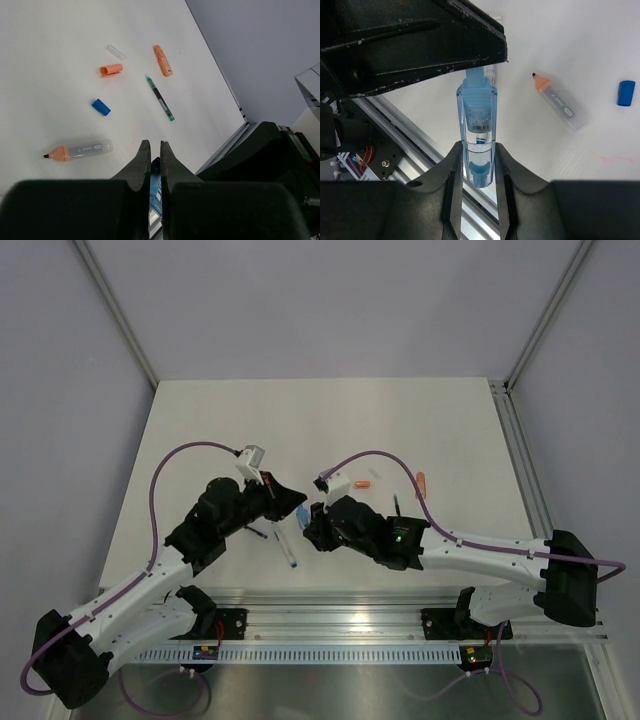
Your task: Insert the pens into the pen caps
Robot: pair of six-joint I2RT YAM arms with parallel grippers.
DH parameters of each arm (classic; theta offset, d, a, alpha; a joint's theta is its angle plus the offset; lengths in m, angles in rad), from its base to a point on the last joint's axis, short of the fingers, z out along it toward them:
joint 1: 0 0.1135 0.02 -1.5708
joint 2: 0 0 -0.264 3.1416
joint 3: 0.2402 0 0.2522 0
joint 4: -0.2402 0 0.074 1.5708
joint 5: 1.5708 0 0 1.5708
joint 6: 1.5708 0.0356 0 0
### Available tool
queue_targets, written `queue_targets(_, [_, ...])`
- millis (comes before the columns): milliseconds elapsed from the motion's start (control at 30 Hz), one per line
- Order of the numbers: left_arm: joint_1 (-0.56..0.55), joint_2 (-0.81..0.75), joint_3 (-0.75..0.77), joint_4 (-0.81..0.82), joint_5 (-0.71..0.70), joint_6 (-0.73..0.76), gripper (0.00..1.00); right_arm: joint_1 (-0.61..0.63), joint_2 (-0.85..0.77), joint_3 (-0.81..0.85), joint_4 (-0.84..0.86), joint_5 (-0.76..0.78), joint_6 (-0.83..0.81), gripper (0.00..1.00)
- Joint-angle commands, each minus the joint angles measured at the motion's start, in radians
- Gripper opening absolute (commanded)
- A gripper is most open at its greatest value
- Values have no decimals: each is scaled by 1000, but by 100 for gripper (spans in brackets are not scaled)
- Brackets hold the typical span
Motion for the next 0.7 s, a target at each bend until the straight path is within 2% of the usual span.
queue_targets(0, [-12,-11,-3,71,-7,12,0,7,-42,17,38,23,16,24])
queue_targets(133, [-19,-5,1,55,-16,31,0,7,-58,30,12,4,17,24])
queue_targets(200, [-31,1,18,26,-45,80,0,7,-59,66,-62,-15,22,24])
queue_targets(300, [-90,-9,55,-40,-144,147,0,7,-33,169,-276,-46,22,24])
queue_targets(333, [-107,-17,58,-40,-219,182,0,7,-26,216,-389,-49,23,24])
queue_targets(433, [-146,-32,50,-57,-247,209,0,7,-41,253,-503,-37,26,24])
queue_targets(667, [-232,-40,15,24,-240,215,0,6,-130,315,-521,35,23,21])
